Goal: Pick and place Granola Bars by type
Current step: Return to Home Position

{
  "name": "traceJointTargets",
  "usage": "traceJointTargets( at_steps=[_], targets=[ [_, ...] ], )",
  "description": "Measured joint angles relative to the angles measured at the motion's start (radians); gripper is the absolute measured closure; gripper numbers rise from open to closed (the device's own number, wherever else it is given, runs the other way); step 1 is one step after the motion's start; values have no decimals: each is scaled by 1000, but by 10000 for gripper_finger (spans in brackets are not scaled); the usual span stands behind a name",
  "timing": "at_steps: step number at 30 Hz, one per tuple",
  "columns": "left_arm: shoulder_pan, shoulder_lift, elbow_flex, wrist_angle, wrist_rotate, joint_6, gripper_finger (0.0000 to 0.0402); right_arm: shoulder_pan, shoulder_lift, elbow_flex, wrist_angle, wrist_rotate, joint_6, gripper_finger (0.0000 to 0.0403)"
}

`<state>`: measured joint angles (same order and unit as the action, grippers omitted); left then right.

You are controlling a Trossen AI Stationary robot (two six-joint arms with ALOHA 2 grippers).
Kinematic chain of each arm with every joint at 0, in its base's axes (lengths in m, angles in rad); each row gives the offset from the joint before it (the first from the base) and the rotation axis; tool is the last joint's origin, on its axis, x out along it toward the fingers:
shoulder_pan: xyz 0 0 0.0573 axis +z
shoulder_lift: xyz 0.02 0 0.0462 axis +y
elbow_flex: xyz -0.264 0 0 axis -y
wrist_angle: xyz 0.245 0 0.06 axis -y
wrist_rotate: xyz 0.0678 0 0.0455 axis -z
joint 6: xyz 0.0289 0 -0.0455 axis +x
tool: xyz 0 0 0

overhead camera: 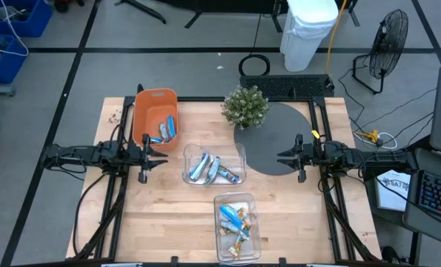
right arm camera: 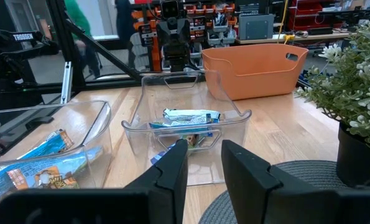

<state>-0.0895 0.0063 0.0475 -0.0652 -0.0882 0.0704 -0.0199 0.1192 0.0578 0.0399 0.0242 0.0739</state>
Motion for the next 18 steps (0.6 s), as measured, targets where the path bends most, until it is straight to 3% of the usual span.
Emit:
traceJointTargets(
  at_steps=[18],
  targets=[
    [0,0,-1,12,-2,0,314,0,0,0,0,0,0,314]
  ],
)
